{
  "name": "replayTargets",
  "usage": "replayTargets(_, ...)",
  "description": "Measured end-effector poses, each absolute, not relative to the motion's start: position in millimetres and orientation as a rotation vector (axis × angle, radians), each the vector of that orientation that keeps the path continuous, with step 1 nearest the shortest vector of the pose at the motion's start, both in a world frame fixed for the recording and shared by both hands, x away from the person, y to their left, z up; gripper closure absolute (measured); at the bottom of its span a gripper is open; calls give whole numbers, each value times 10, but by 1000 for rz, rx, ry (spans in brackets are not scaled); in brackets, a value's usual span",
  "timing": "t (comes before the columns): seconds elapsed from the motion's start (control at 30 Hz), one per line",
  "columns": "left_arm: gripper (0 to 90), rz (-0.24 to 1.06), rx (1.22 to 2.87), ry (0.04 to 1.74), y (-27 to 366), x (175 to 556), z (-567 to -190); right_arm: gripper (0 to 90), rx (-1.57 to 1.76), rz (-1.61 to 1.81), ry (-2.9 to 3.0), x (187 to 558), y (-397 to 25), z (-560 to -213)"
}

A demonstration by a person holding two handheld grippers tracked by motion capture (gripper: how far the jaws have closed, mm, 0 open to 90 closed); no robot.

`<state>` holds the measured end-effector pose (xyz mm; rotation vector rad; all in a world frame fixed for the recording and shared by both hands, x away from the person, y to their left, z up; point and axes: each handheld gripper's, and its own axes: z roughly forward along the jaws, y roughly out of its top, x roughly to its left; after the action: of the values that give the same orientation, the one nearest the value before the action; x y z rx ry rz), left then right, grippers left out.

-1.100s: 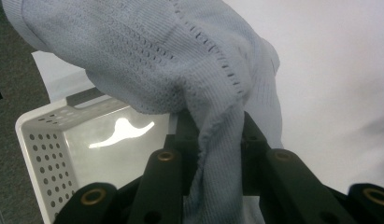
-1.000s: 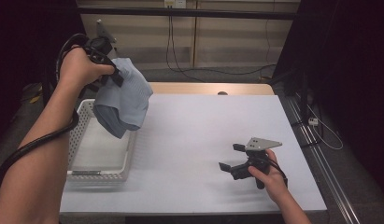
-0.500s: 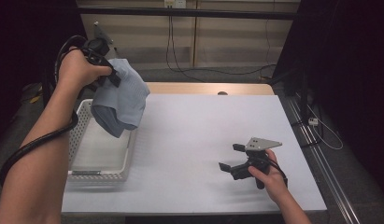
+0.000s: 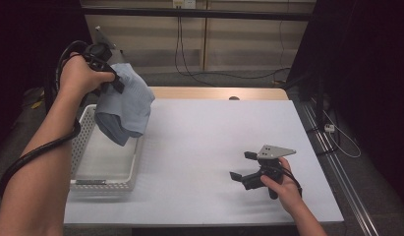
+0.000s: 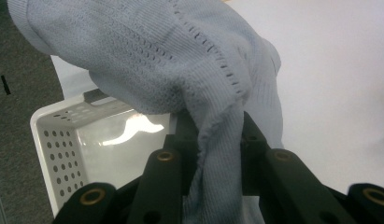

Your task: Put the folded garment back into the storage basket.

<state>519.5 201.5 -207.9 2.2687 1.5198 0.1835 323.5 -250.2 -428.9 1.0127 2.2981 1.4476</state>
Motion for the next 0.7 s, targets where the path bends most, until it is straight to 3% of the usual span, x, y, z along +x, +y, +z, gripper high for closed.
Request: replayTargets(0.7,754,163,2249,1574,2144,5228,-2276,32,1013,1448,2299,3237,-2501,-4291)
